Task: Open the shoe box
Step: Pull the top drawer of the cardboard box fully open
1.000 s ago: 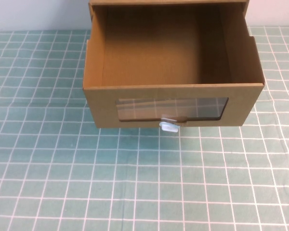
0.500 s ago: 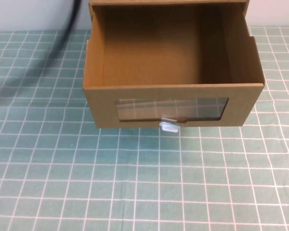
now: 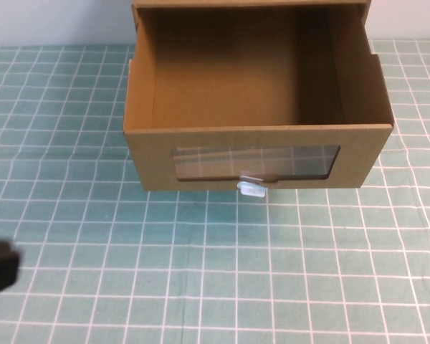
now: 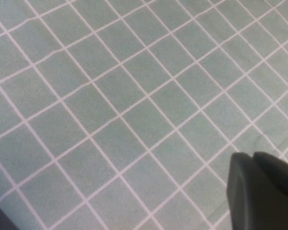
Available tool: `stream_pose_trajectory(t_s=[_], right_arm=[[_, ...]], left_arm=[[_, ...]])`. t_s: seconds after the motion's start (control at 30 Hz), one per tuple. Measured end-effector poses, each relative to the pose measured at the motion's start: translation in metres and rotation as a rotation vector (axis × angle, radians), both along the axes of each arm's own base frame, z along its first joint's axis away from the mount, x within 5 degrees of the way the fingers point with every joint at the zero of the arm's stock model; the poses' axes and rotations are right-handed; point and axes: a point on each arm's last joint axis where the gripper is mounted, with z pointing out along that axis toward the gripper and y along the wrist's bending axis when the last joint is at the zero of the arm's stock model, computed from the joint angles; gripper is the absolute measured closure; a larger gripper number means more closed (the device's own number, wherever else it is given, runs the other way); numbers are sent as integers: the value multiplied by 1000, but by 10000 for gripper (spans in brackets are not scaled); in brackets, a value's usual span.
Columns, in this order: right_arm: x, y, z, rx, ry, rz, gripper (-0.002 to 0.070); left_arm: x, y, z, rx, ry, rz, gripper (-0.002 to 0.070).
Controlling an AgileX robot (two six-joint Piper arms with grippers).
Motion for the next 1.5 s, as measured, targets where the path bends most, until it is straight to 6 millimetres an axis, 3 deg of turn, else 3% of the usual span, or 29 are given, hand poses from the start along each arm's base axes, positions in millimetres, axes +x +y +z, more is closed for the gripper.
stream_pose_trajectory(t_s=[0.13,0.37,0.57,0.7,0.8,0.87,1.23,1.5], right_arm=[[-1,1,0,6,12,3,689],[-1,1,0,6,14,4,689],[-1,1,-1,6,16,4,689],[-1,1,-1,6,16,4,689],[-1,1,-1,5,16,4,689],[-1,1,-1,5,16,4,689],[-1,1,-1,5,16,4,689],[-1,1,-1,5,16,4,689]], left_arm=[[-31,12,0,2,-106,22,680],[-52,26,0,34,-222,84,680],[-34,34,4,62,-369,218,680],[1,33,-6,43,-502,321,680],[24,30,-32,3,-561,380,680],[30,30,-51,-13,-583,407,680],[10,42,-176,-21,-508,517,680],[7,46,-248,18,-427,571,680]])
